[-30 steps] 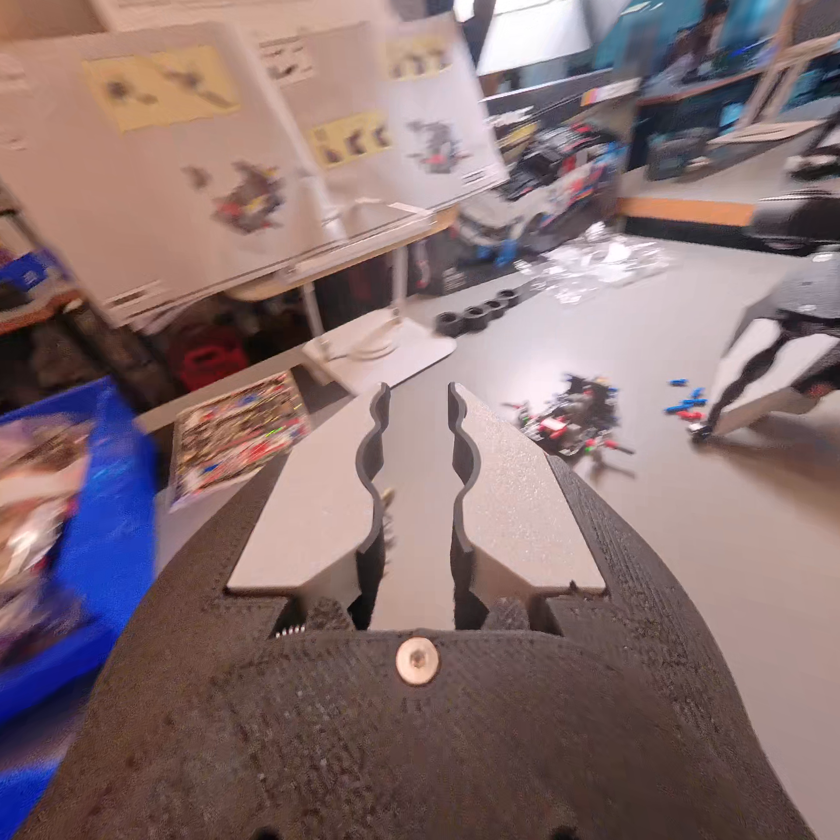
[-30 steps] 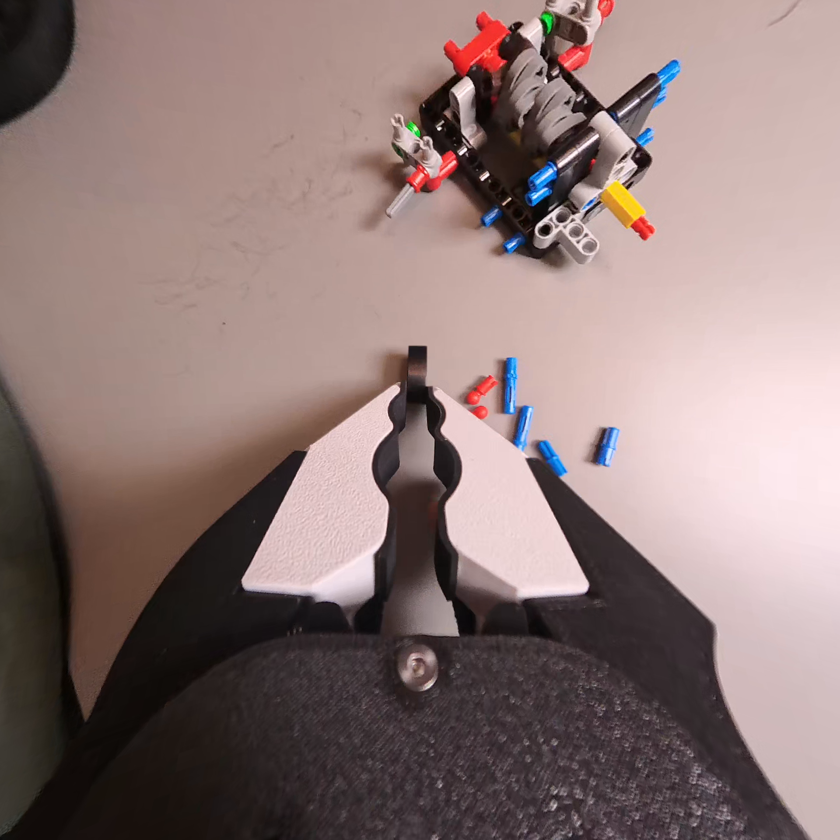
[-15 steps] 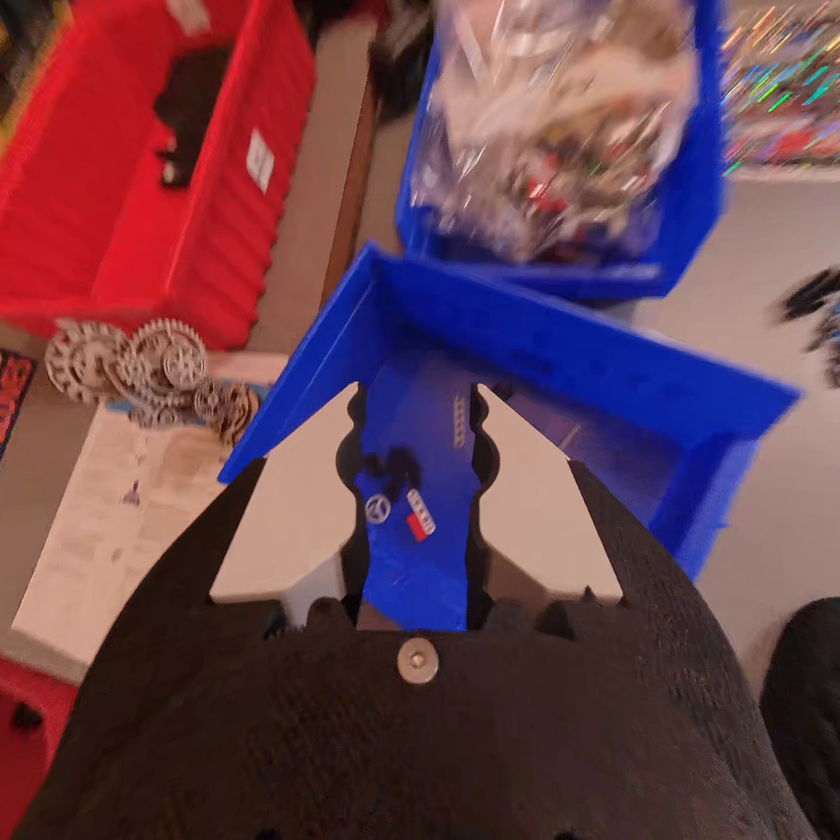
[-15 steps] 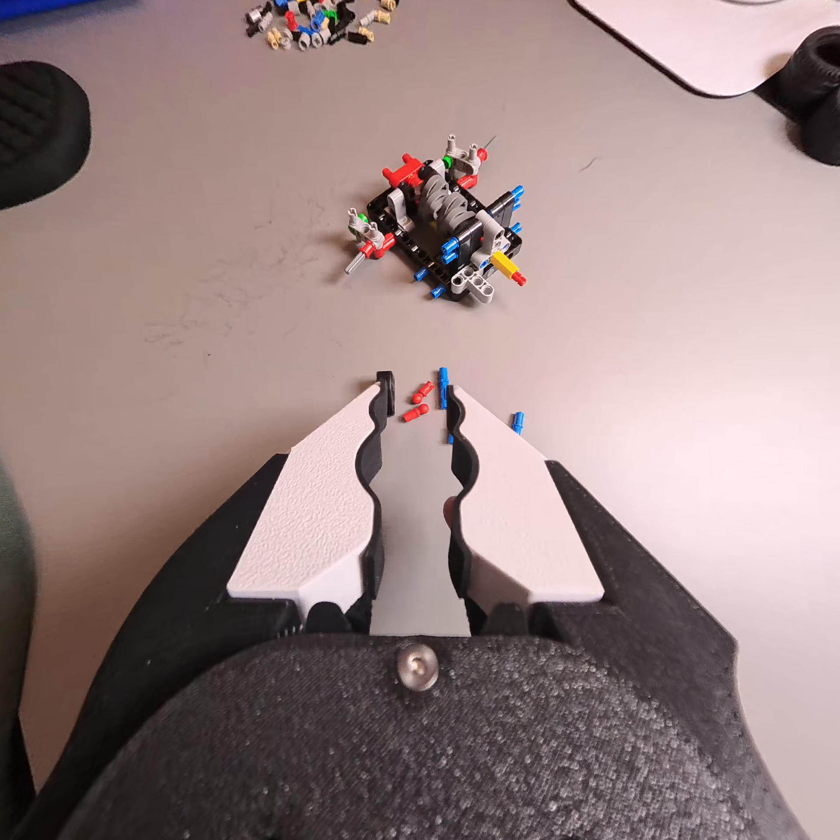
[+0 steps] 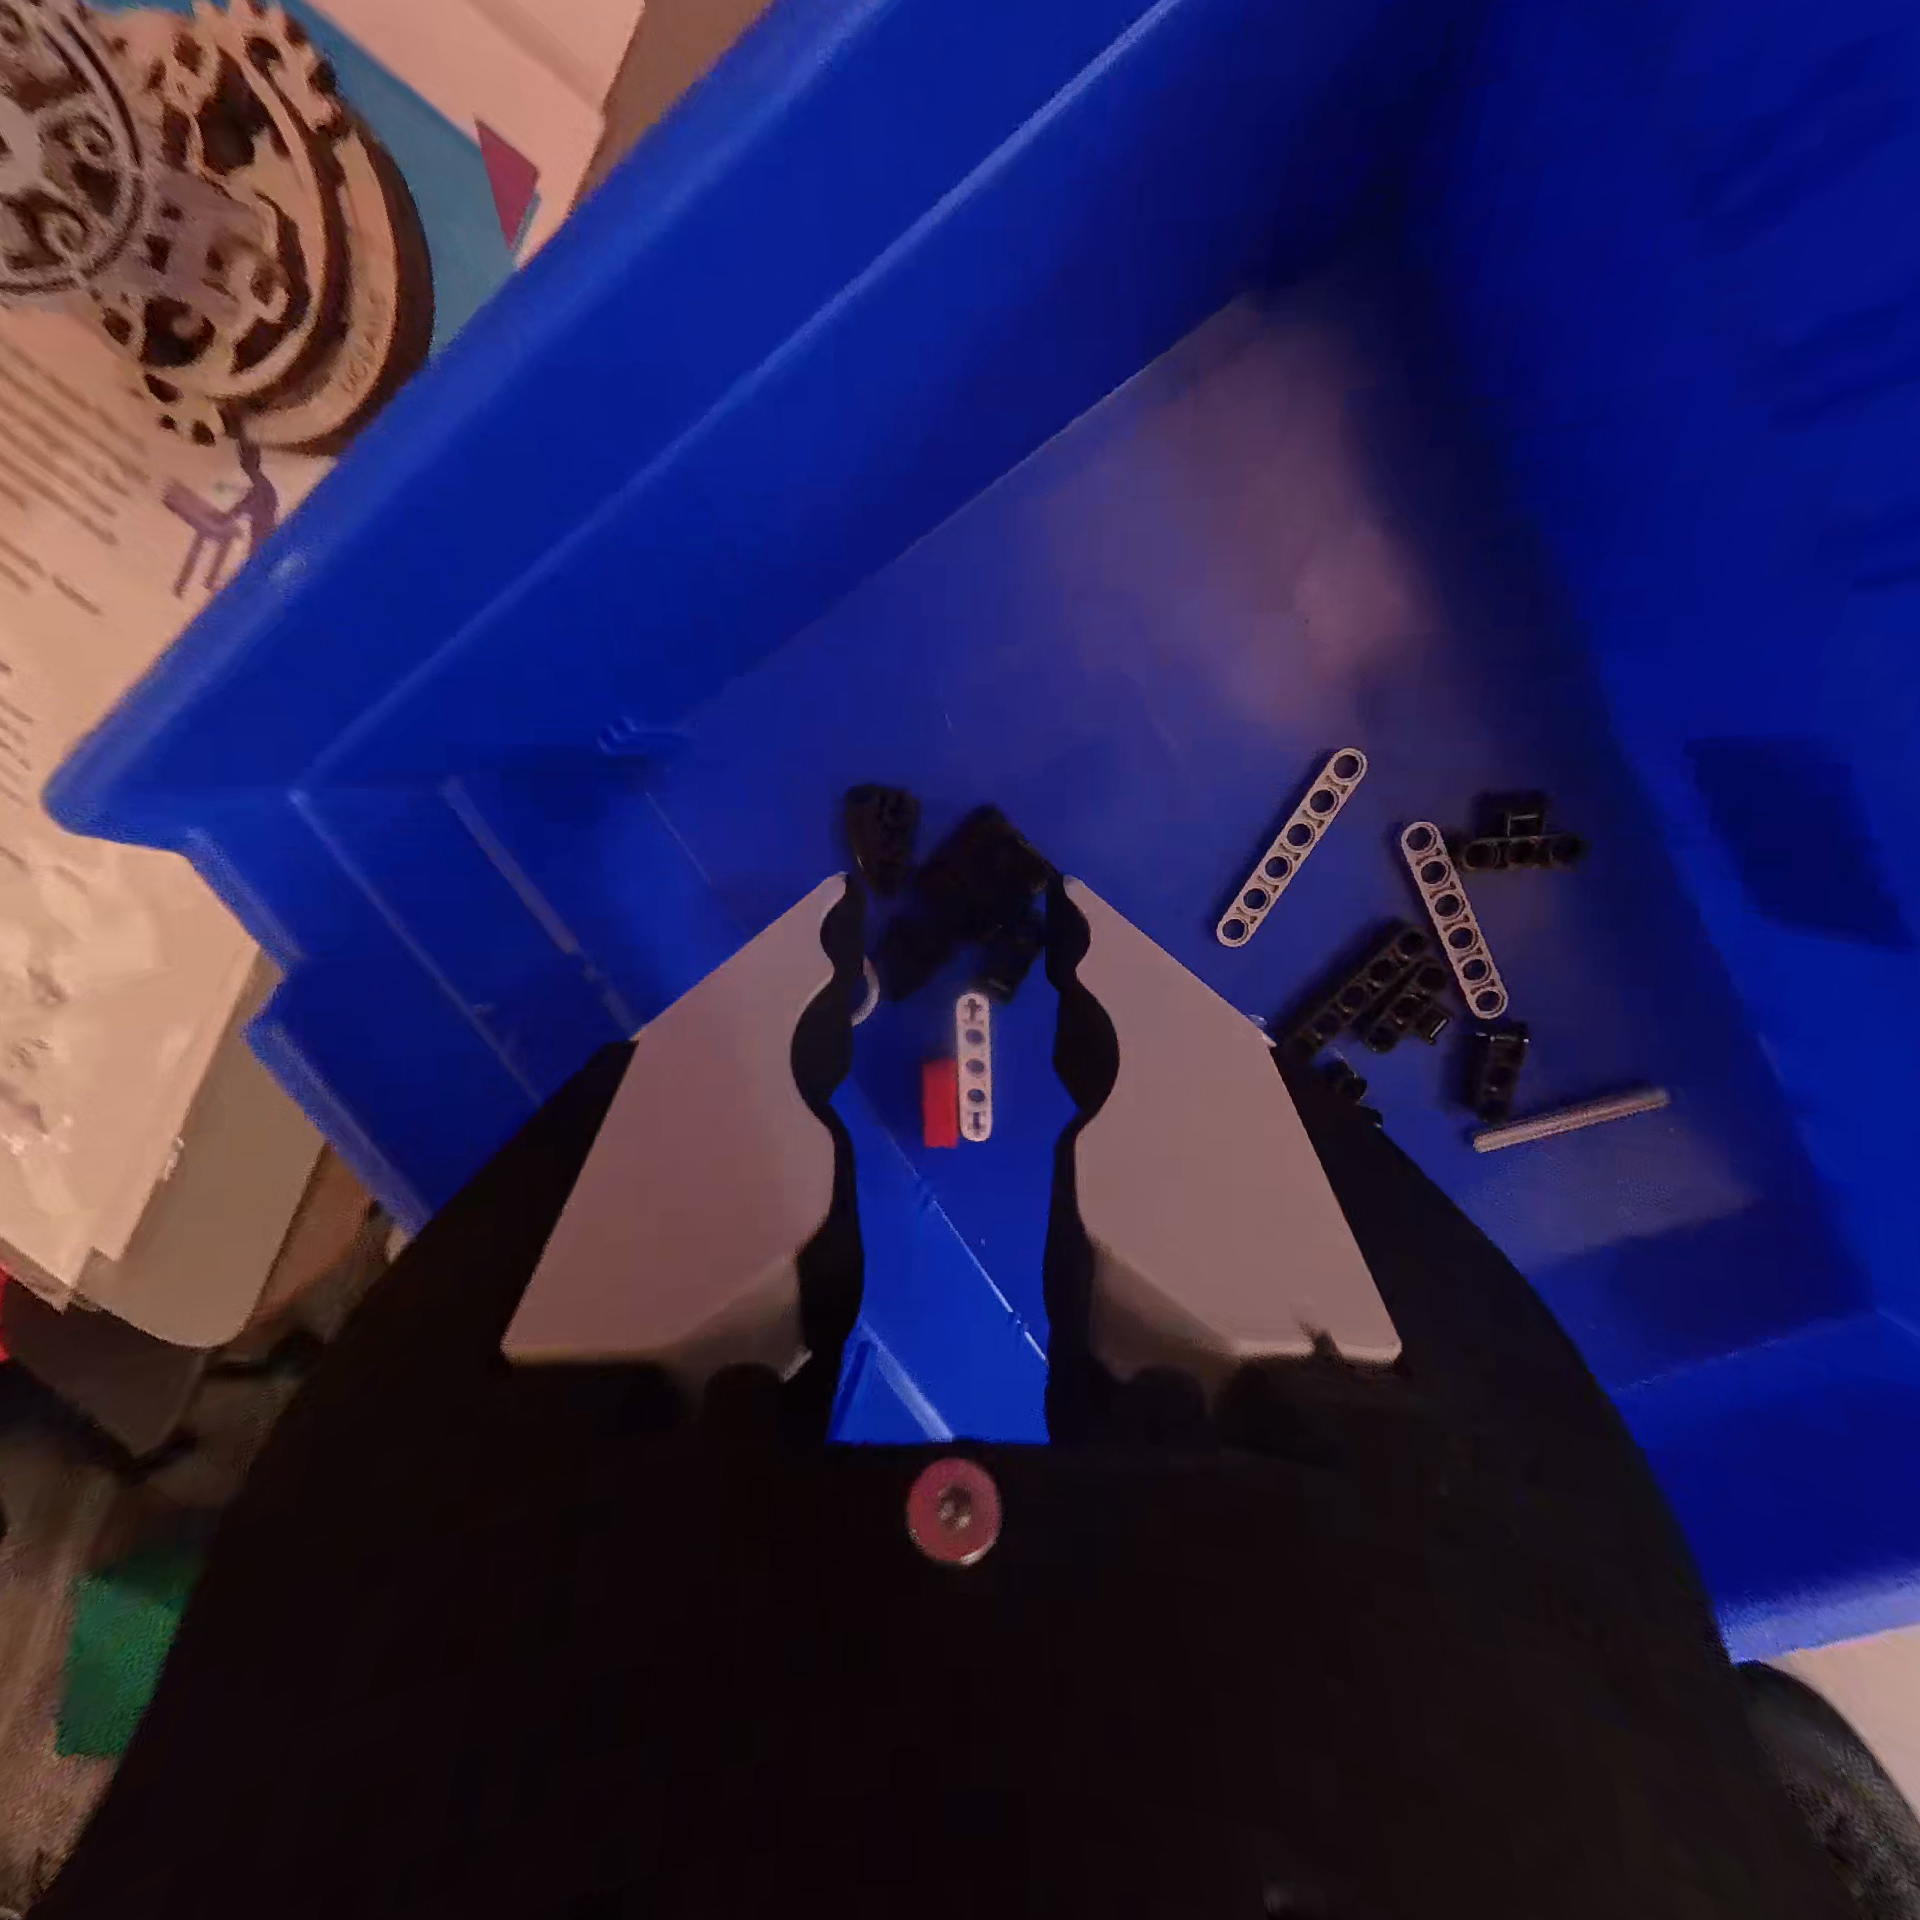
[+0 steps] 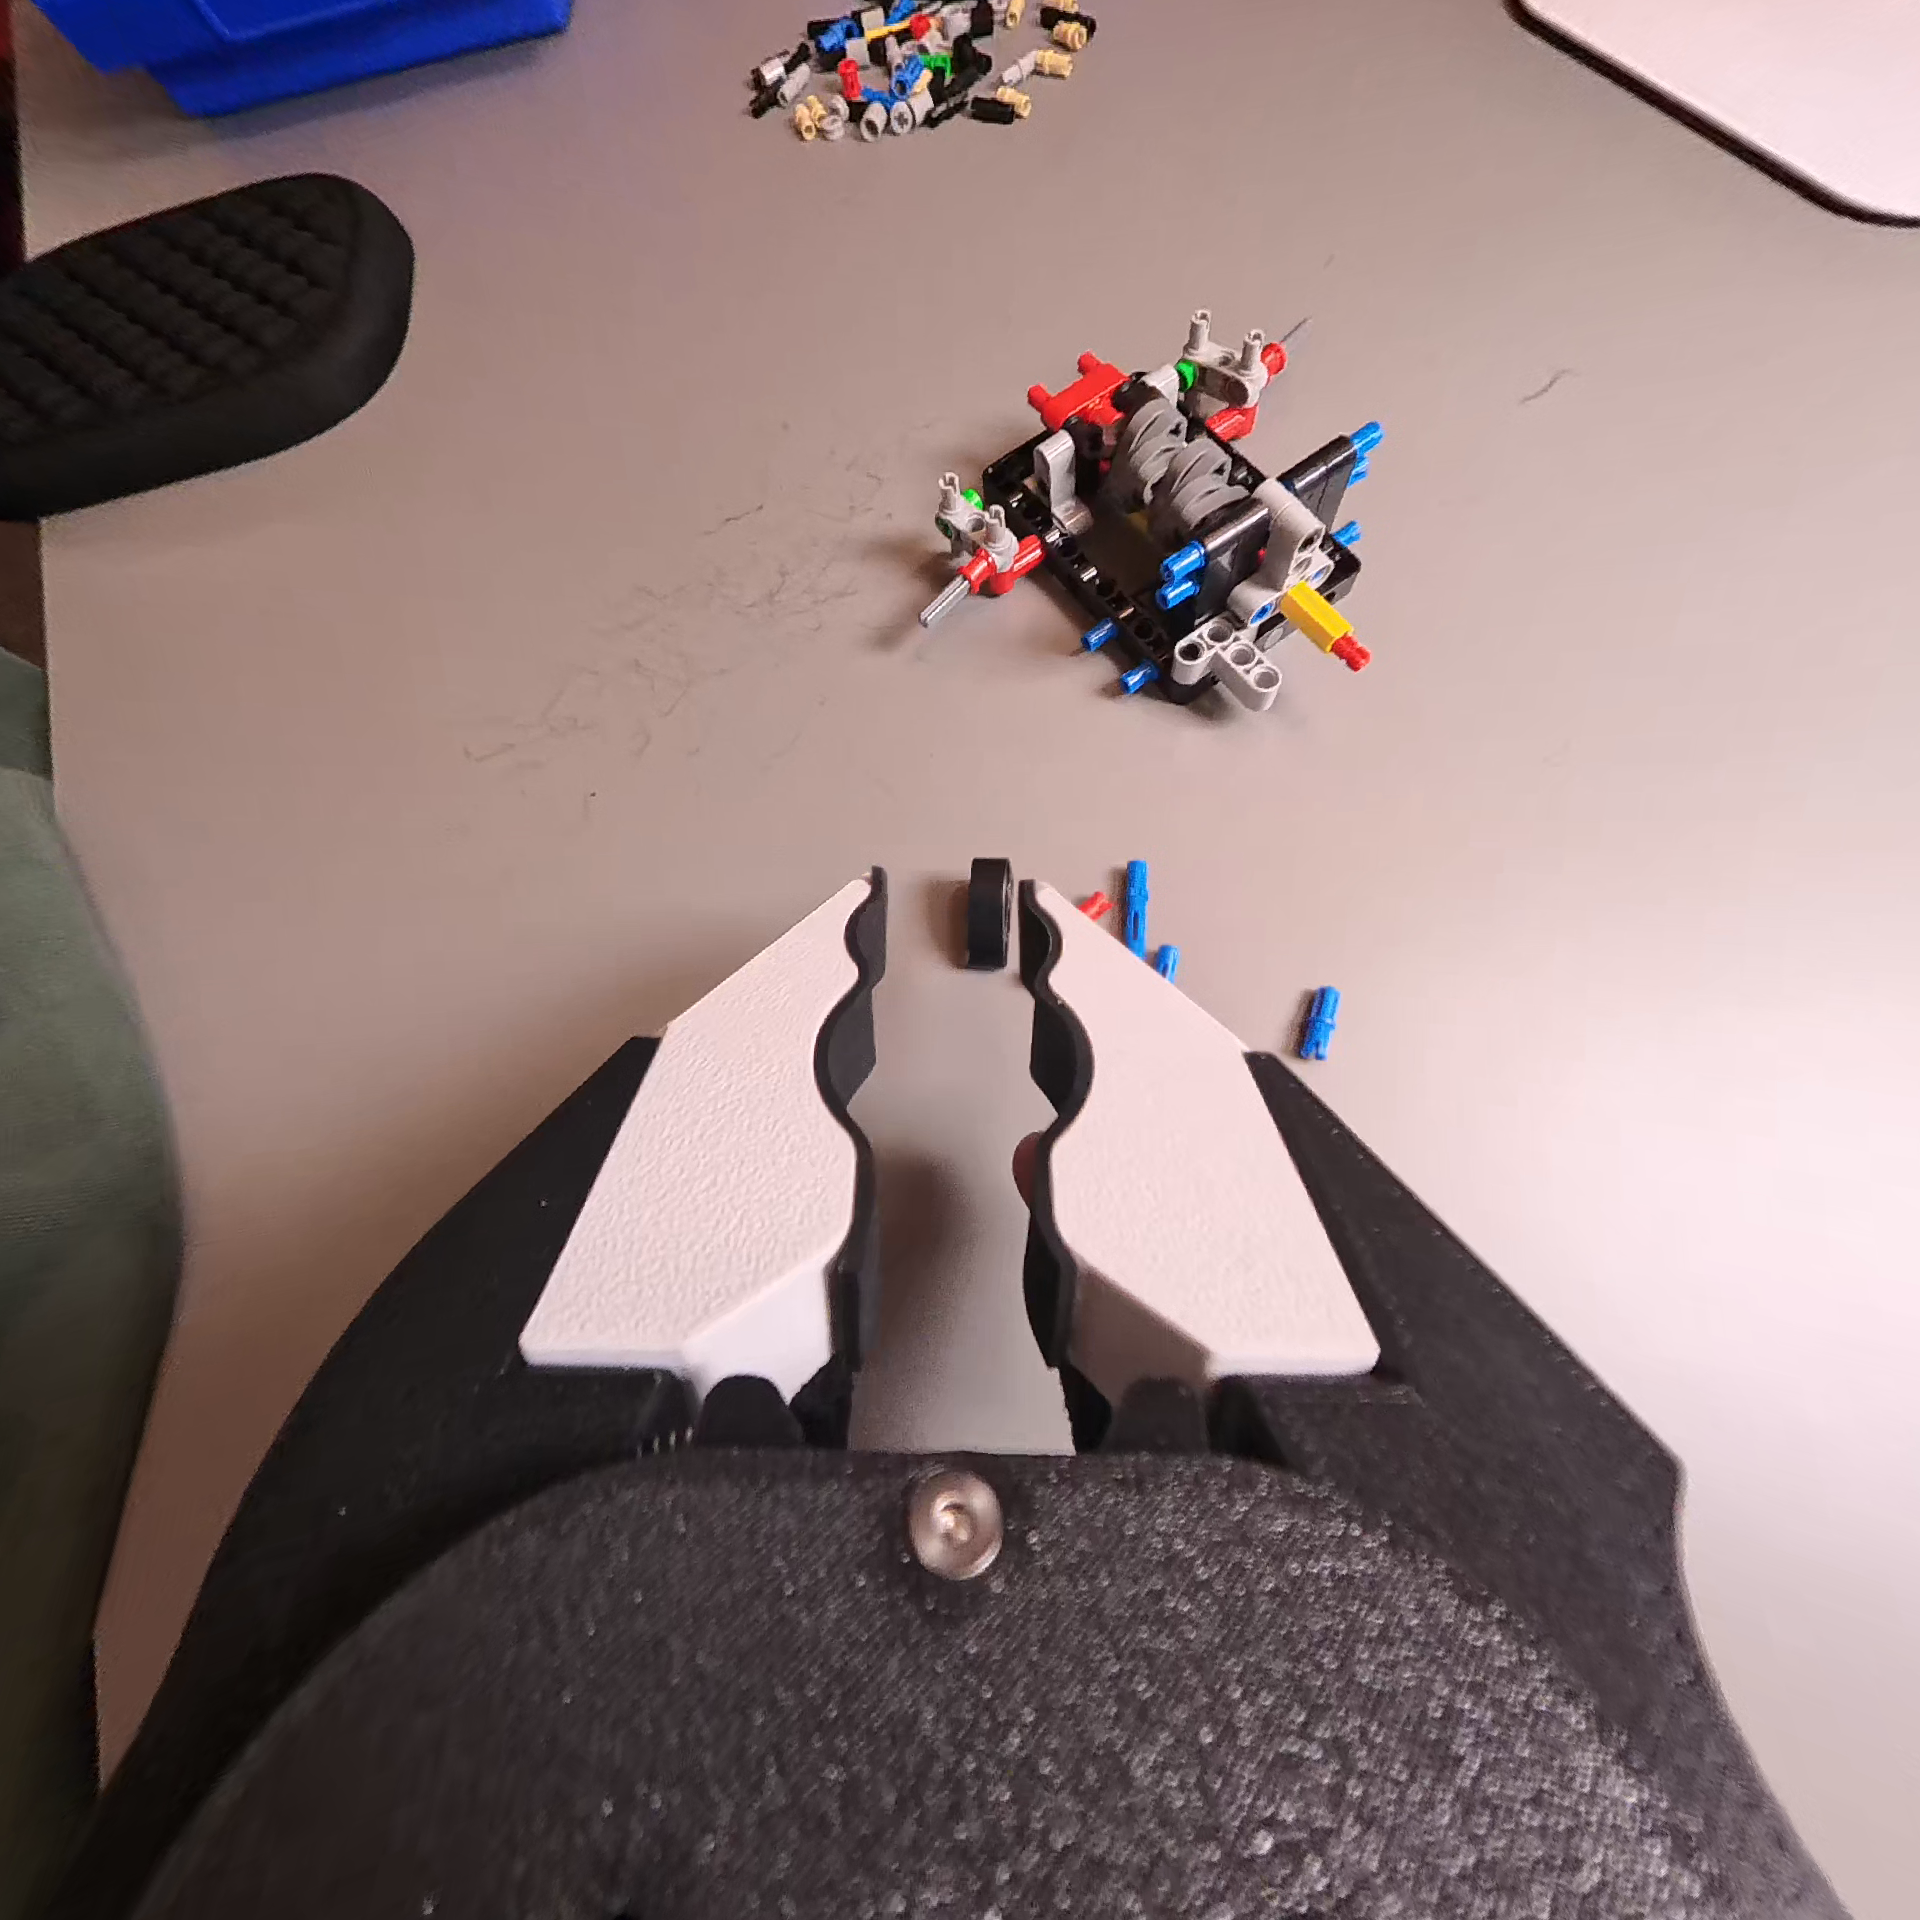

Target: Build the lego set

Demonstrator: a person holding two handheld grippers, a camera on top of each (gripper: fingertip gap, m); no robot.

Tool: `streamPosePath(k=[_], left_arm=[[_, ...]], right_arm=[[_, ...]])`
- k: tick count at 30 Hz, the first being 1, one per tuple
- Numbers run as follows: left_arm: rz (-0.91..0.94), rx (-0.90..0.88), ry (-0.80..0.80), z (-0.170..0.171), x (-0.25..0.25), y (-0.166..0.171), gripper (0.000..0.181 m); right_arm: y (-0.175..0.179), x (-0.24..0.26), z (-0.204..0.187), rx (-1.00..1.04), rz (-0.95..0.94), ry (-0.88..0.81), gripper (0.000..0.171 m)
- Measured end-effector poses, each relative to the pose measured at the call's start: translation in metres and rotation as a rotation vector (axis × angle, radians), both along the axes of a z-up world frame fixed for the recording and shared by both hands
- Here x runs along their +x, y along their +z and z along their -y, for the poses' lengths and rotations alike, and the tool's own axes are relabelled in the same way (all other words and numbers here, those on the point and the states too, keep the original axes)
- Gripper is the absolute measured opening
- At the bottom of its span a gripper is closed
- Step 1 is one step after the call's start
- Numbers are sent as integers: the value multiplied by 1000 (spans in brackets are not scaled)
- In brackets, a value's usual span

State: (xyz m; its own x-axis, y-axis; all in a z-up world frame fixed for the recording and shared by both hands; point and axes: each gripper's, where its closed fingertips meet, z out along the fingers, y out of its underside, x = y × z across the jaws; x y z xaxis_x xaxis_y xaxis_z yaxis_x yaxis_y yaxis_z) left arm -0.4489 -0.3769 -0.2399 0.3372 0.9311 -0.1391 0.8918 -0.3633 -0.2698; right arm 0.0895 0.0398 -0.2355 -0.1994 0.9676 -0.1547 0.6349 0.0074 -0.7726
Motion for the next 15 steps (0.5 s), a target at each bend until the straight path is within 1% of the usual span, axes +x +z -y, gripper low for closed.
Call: streamPosePath(k=[8,12,15], left_arm=[[5,5,162,9,-7,-13,25],[-33,65,226,10,-16,-13,25],[-23,75,260,11,-16,-21,27]], right_arm=[[13,12,-5,-20,-58,-32,22],[14,13,-10,-28,-62,-47,22],[13,14,-8,-25,-62,-42,22]])
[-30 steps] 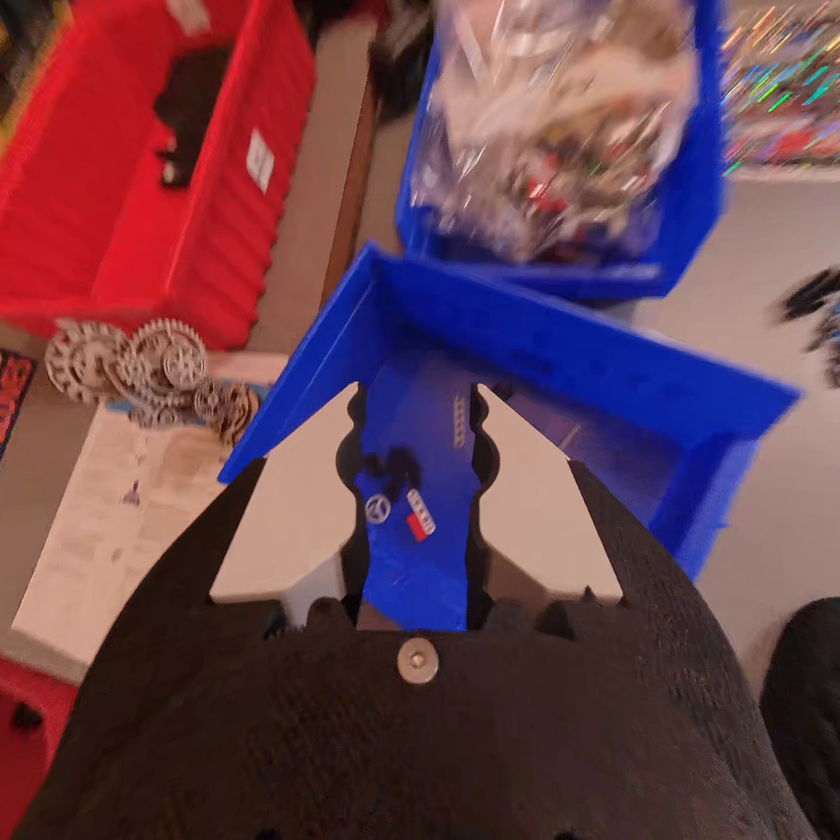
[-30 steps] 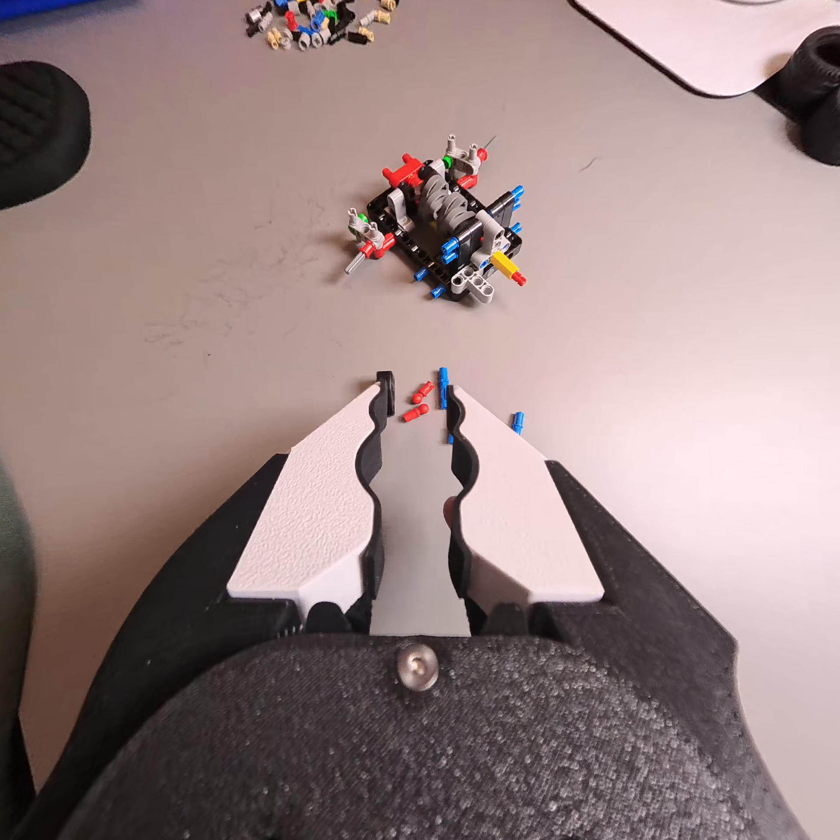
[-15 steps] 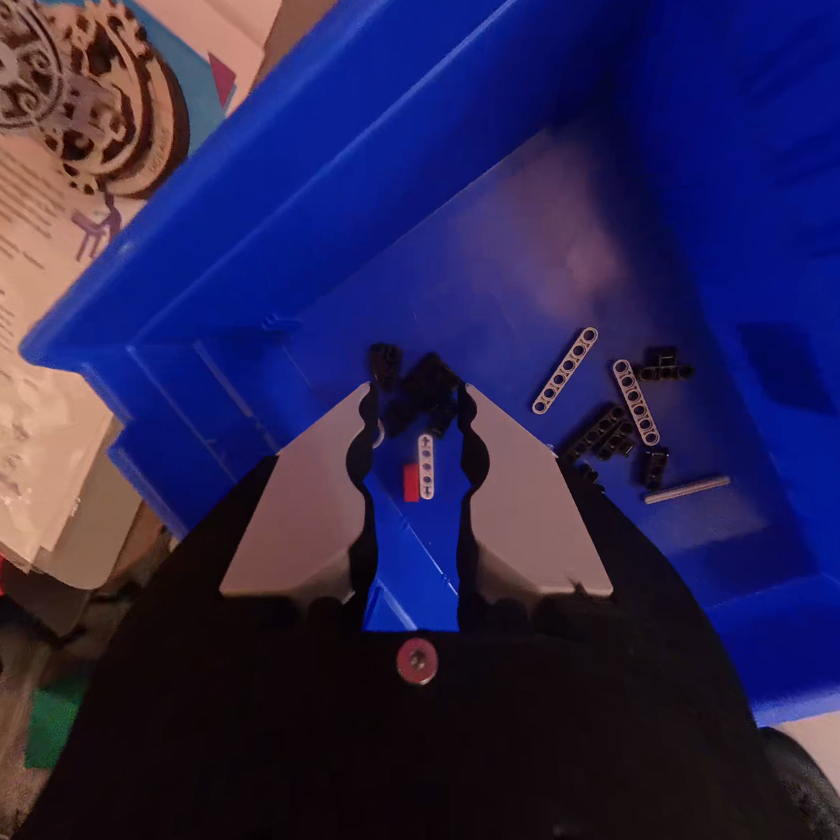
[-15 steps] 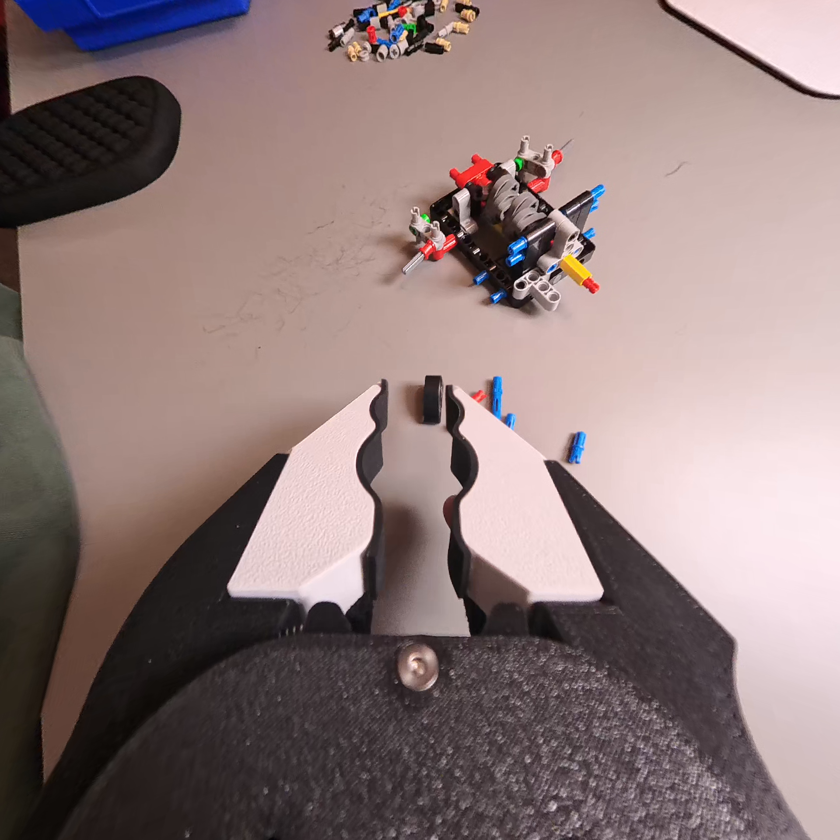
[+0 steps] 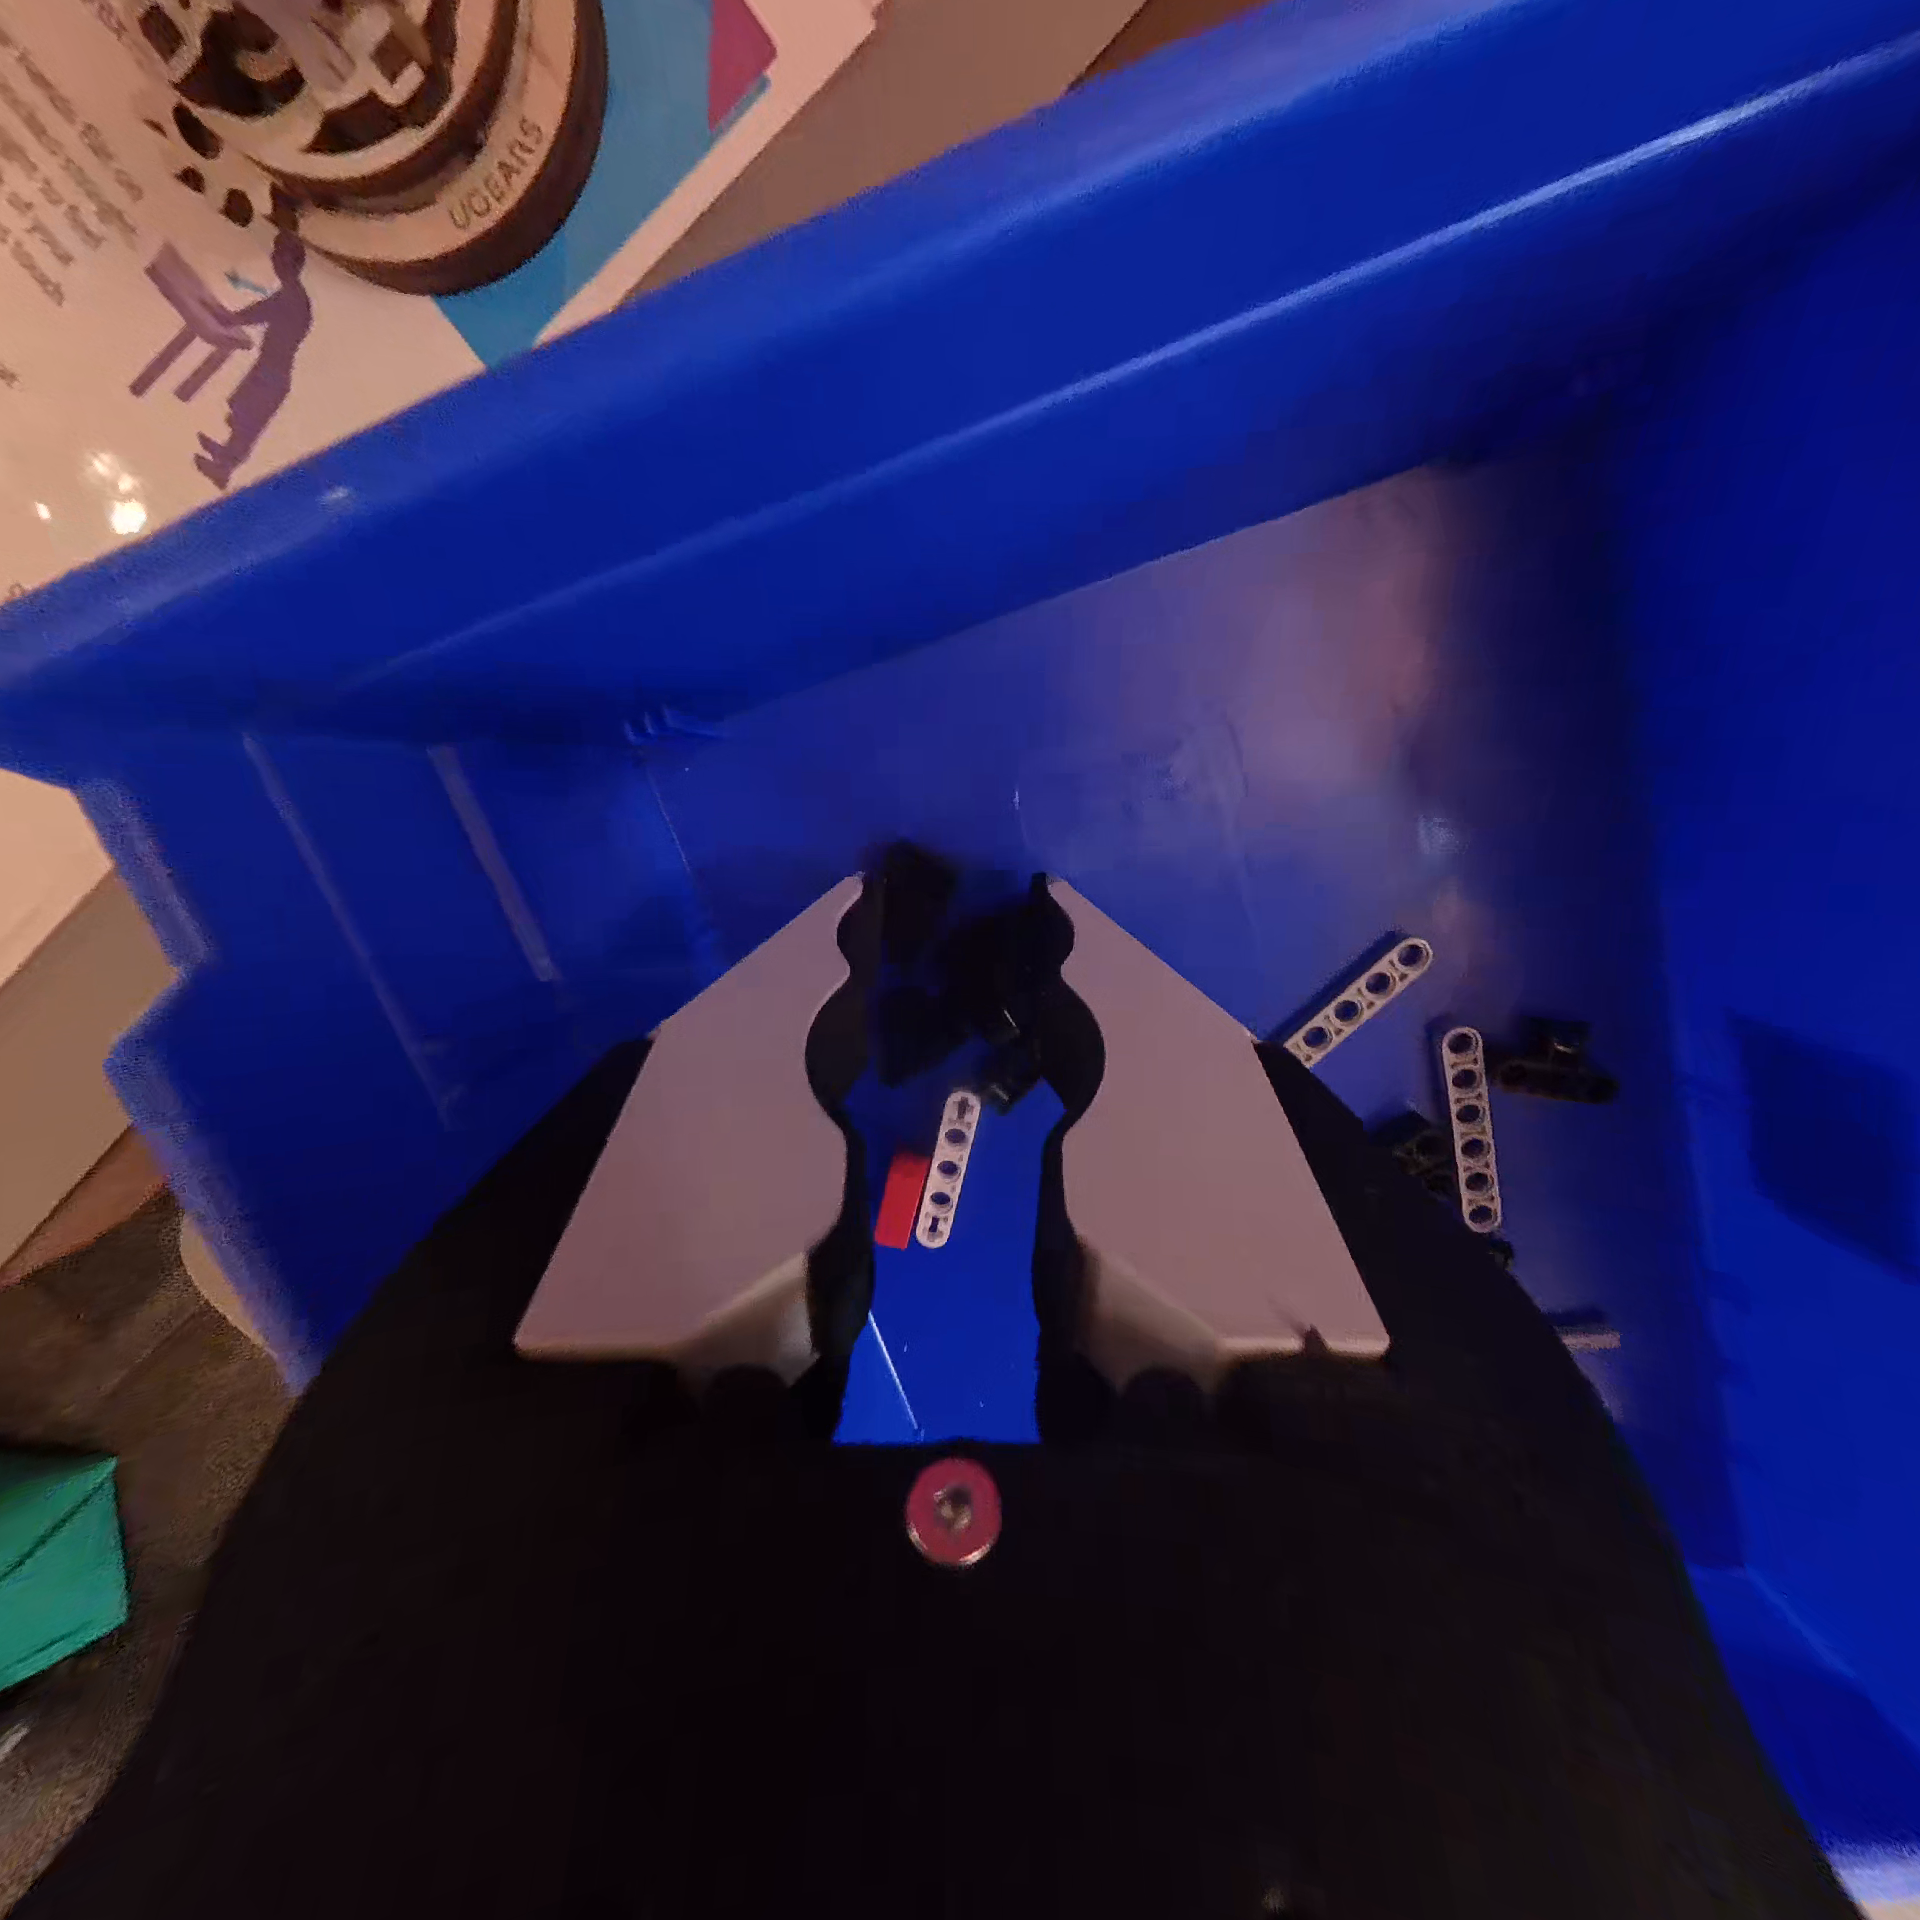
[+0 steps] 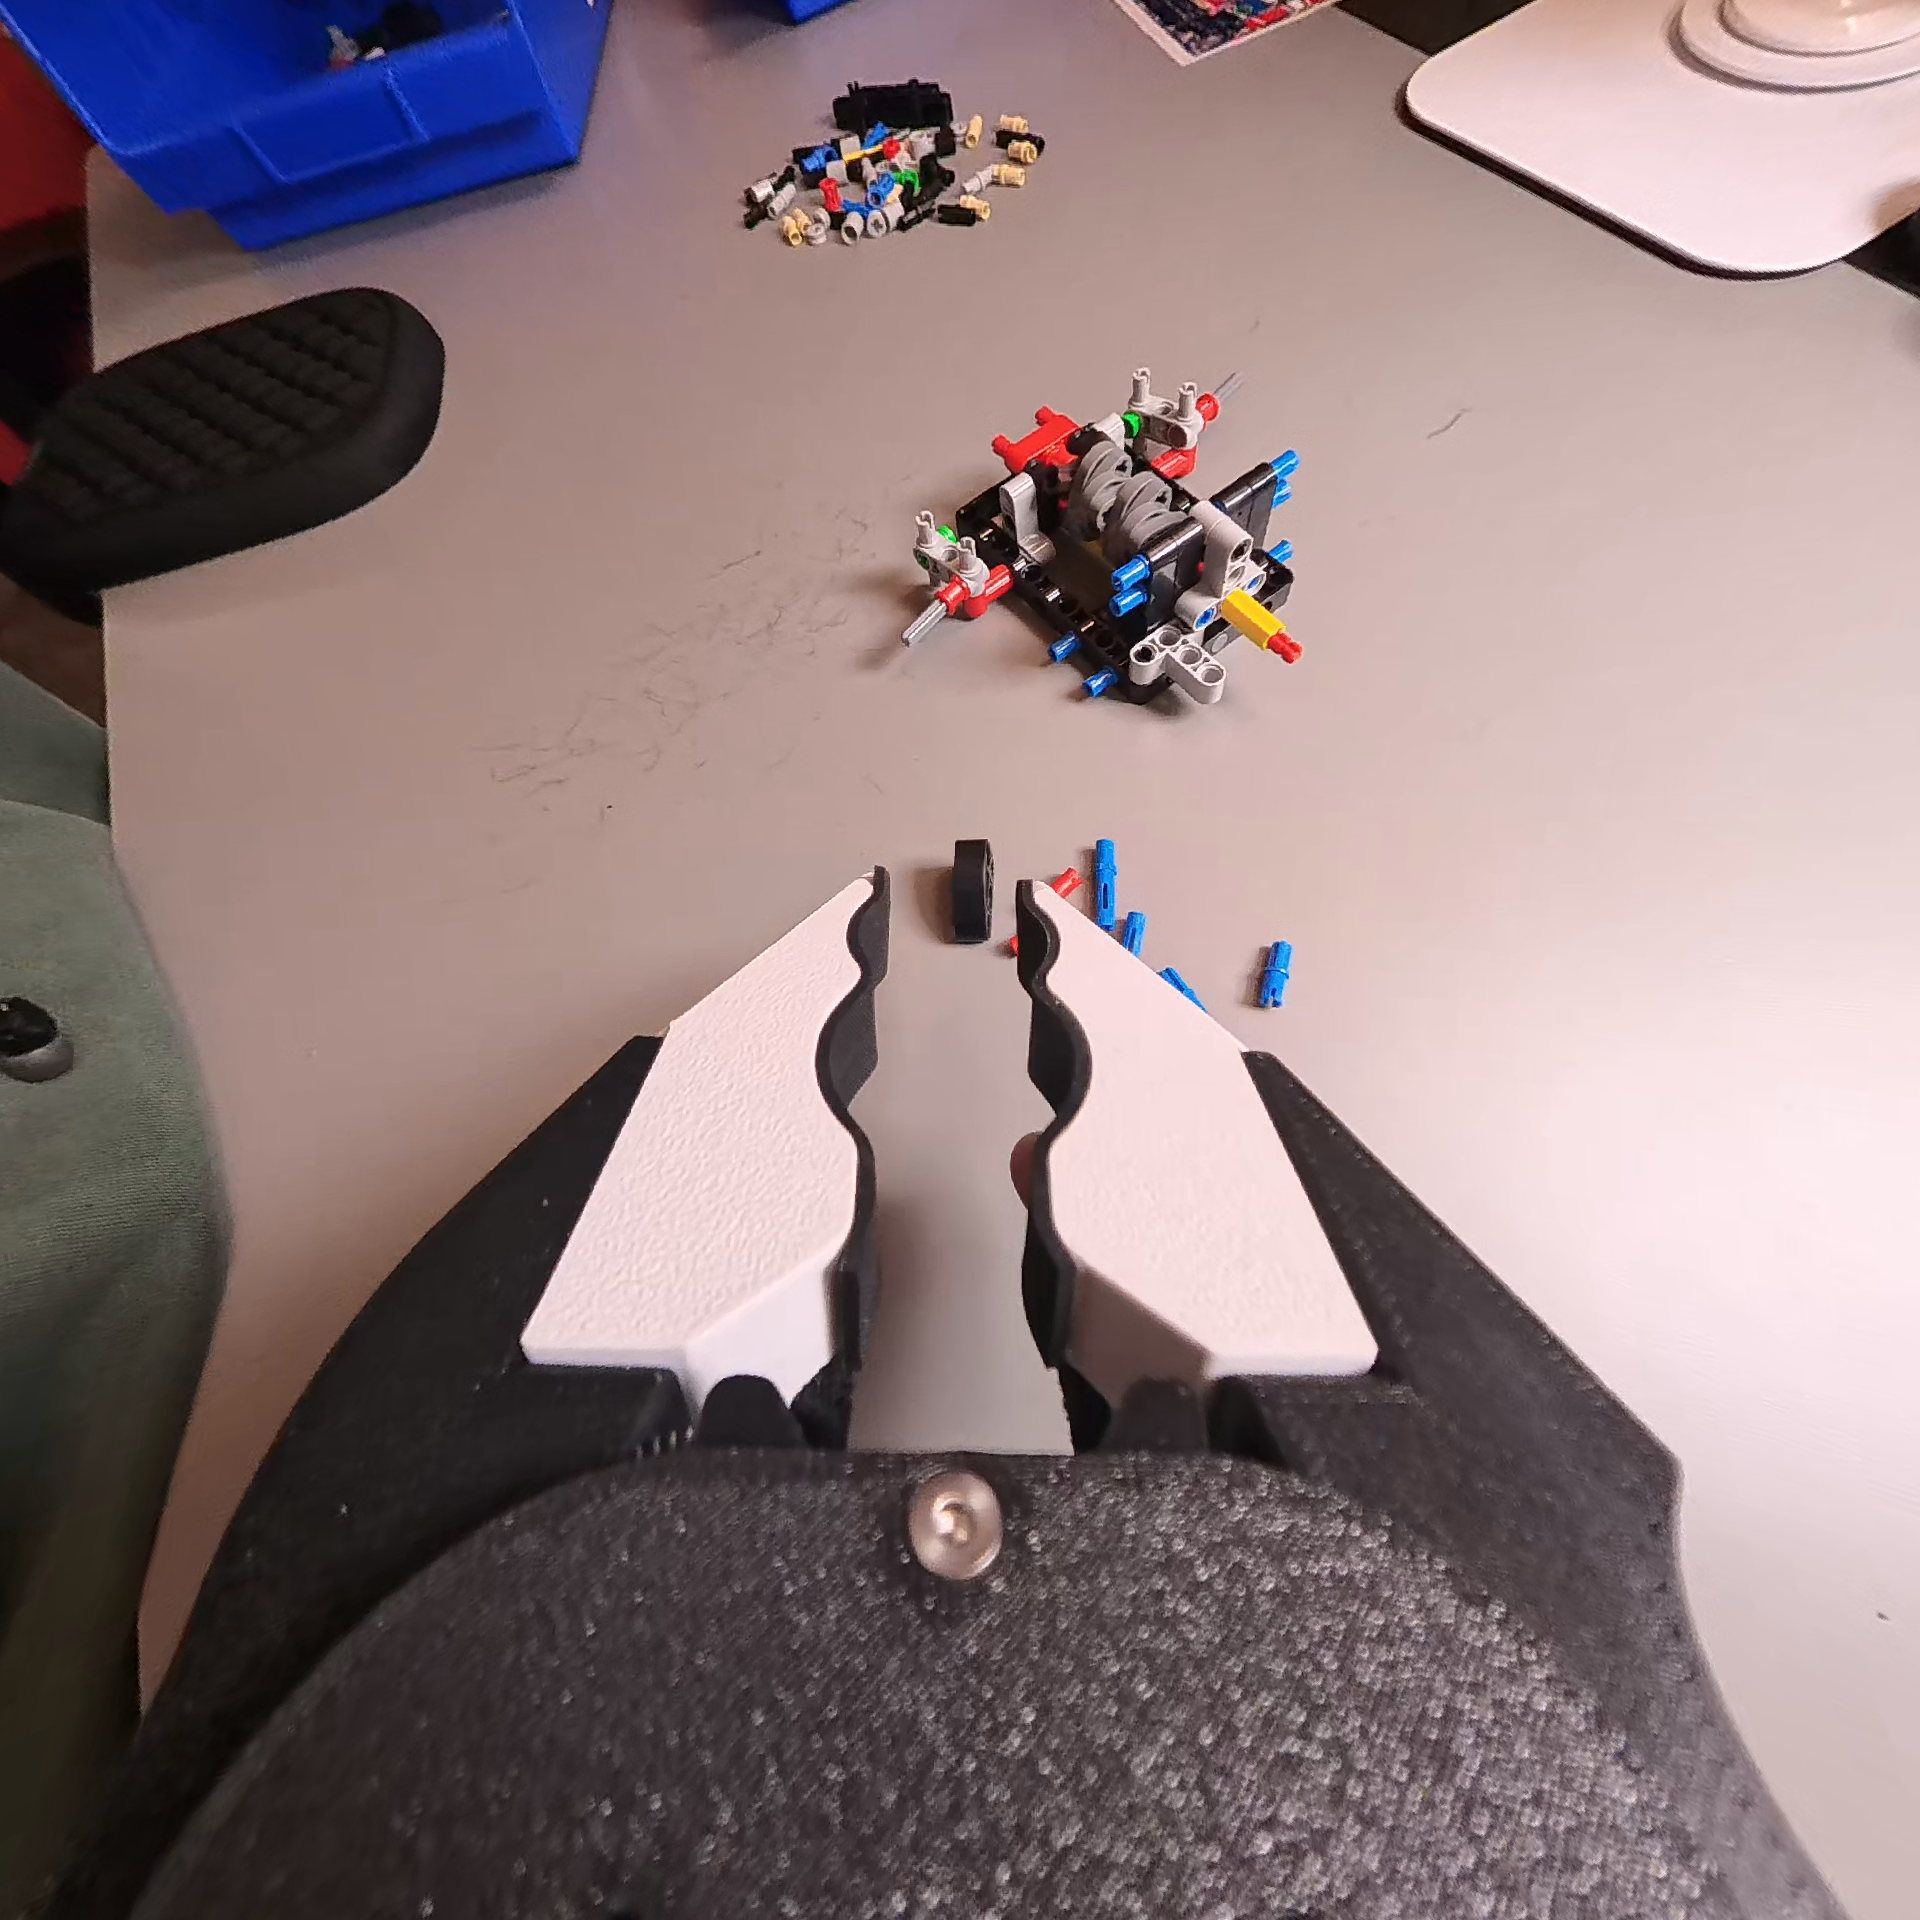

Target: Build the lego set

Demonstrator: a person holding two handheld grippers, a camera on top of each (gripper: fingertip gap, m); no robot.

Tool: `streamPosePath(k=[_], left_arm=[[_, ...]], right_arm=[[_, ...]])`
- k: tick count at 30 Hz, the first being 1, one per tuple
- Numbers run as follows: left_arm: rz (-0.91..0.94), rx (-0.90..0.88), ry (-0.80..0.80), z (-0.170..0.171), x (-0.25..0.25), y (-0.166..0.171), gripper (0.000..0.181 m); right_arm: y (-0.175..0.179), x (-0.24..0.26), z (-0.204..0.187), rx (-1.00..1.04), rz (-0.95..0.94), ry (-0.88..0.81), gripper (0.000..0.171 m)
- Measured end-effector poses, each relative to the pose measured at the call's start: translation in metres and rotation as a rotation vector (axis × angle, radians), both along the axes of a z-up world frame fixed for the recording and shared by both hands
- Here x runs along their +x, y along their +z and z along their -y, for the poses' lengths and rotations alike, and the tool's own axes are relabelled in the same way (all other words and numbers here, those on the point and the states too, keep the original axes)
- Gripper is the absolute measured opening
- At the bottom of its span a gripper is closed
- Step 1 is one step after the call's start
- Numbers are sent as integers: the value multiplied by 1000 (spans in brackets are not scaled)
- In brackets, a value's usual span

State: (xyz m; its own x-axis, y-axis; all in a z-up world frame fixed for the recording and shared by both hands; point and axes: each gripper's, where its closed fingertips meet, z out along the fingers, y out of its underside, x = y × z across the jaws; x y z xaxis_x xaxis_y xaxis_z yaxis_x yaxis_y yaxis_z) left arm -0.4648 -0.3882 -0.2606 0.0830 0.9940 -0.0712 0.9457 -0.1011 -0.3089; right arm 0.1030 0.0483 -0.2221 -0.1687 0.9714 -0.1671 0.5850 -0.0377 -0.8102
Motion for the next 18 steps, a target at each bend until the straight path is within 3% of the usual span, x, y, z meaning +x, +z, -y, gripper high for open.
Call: streamPosePath(k=[9,18], left_arm=[[18,-77,11,10,-1,-7,15],[19,12,11,6,-3,-10,15]], right_arm=[[3,2,-2,-4,-10,-7,22],[6,4,-5,-4,-24,-19,21]])
